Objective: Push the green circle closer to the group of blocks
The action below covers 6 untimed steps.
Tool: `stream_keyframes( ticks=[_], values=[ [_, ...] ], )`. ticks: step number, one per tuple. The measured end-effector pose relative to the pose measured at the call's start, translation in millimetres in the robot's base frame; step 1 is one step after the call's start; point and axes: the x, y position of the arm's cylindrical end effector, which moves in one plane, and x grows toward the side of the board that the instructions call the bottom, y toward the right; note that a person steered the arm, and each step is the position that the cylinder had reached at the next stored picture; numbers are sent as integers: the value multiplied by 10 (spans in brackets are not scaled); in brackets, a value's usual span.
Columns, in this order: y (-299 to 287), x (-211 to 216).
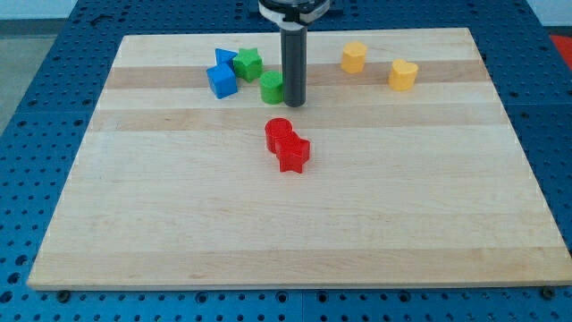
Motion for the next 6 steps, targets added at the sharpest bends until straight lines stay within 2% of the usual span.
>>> stream_keyframes(
  ticks=[6],
  values=[
    [-367, -223]
  ],
)
